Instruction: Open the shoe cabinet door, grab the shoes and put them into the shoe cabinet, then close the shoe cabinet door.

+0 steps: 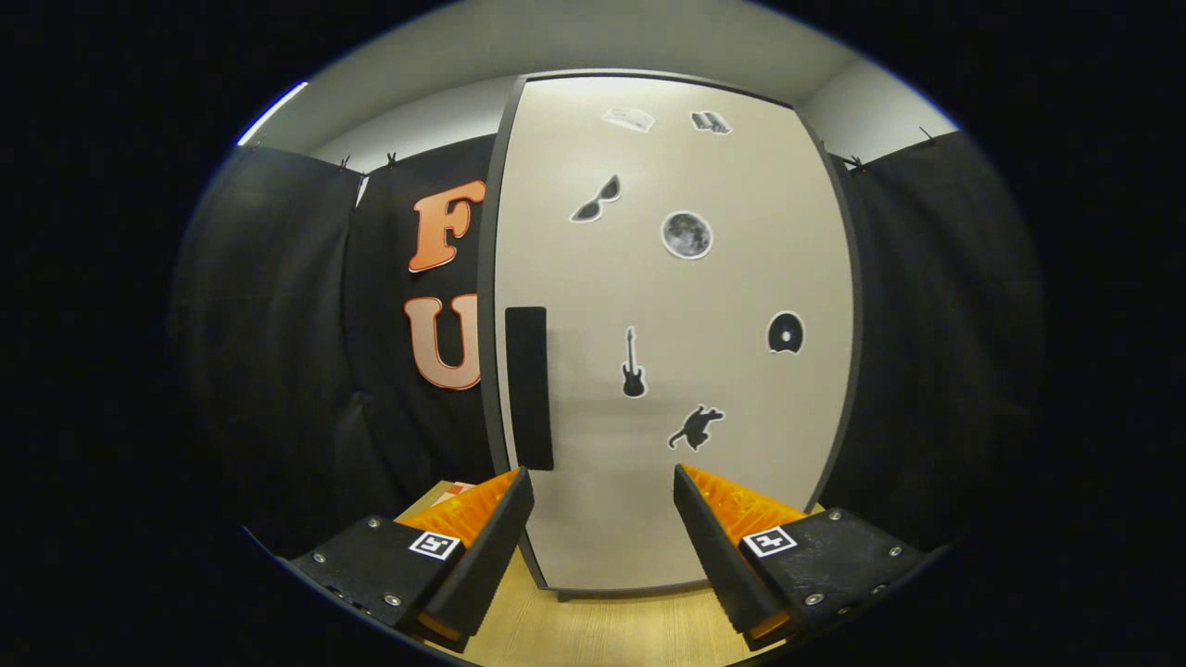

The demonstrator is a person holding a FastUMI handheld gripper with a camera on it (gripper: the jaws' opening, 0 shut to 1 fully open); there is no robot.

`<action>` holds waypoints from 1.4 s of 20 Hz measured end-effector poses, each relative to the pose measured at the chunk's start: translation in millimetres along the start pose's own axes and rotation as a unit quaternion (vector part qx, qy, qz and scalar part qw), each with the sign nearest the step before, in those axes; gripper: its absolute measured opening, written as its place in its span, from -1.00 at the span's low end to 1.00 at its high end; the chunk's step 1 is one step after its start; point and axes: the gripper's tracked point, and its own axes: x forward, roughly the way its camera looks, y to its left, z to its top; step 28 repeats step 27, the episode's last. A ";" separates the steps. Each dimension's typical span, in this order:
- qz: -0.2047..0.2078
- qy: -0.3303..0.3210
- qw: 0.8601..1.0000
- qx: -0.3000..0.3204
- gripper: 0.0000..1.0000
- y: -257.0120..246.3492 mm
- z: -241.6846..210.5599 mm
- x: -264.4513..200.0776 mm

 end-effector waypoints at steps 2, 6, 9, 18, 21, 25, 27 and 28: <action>-0.018 -0.005 1.000 -0.002 0.90 -15.7 3.5 -26.0; -0.047 -0.009 0.999 -0.006 0.90 -40.7 5.7 -76.9; -0.061 -0.011 0.998 -0.011 0.90 -51.7 3.8 -105.6; -0.059 -0.025 0.998 -0.007 0.90 -54.6 10.5 -137.7; -0.055 -0.027 0.998 -0.012 0.91 -53.1 11.9 -135.4; -0.048 -0.026 0.998 -0.012 0.91 -50.4 12.7 -133.0; -0.047 -0.024 0.999 -0.014 0.90 -49.0 12.1 -132.7; -0.047 -0.024 0.999 -0.014 0.90 -49.0 12.1 -132.7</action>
